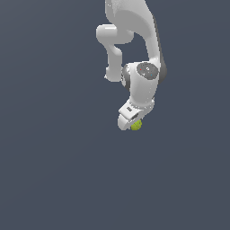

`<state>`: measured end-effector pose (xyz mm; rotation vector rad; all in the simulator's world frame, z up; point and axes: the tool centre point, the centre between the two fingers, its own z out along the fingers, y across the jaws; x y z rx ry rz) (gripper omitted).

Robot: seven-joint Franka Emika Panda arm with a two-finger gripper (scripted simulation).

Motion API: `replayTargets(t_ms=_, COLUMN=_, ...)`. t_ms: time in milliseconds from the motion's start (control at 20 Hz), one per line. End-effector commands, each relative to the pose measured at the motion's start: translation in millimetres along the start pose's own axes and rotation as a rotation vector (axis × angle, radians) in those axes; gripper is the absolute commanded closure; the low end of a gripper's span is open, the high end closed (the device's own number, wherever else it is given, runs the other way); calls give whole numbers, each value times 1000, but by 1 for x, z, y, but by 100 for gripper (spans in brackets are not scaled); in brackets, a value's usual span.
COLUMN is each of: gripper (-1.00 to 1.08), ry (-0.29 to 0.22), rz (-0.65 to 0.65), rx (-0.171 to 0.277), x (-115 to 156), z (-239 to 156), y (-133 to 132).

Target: Pick up the object and move it to a goal position.

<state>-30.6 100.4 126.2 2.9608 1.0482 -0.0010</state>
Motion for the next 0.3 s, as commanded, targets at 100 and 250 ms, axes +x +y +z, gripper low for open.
replayTargets(t_ms=100, gripper=108, ry=0, rz=2, rx=0, x=13, z=-12, y=-16)
replayTargets(t_ms=250, gripper=108, ry=0, rz=2, rx=0, x=15, z=-14, y=-19)
